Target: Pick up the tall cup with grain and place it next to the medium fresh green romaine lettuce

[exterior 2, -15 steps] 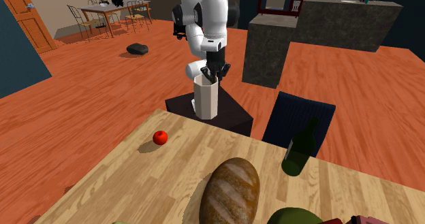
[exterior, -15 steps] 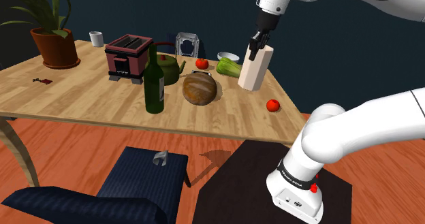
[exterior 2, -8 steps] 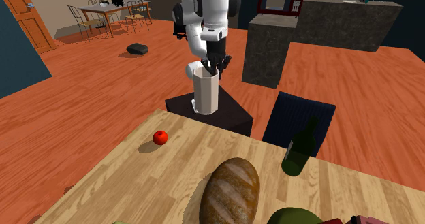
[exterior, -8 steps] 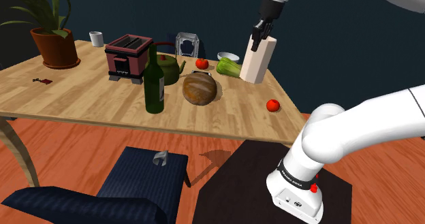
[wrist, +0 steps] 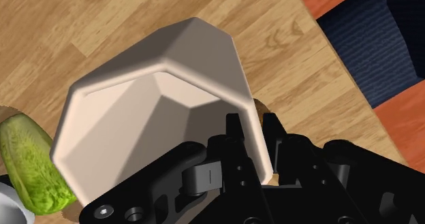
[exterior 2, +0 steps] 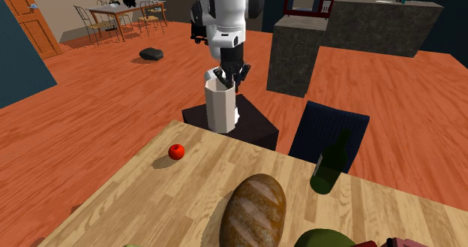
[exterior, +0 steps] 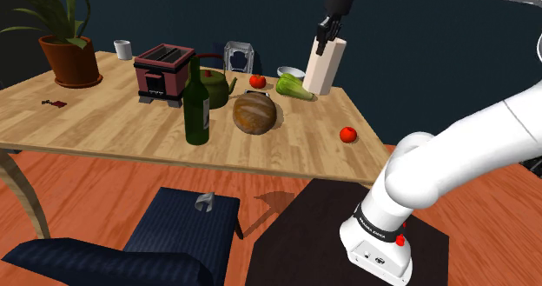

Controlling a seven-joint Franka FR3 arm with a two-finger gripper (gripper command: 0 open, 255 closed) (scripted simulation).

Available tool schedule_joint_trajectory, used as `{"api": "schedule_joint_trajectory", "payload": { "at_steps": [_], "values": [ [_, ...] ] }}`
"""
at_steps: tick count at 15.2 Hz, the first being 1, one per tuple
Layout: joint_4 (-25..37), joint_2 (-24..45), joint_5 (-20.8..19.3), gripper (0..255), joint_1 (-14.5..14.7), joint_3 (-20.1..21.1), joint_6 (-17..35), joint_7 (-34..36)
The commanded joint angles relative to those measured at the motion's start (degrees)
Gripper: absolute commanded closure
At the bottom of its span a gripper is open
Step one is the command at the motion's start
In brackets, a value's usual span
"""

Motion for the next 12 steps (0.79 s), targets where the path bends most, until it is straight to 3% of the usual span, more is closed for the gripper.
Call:
{"api": "schedule_joint_trajectory", "payload": {
  "at_steps": [1, 7, 12],
  "values": [
    [3.55, 4.0, 0.21, 255, 0.06, -2.03, 0.65, -2.22],
    [15.74, 17.2, 3.34, 255, 0.06, -7.87, 1.51, -9.11],
    [28.86, 29.99, 8.93, 255, -1.55, -12.3, 0.0, -15.61]
  ]
}}
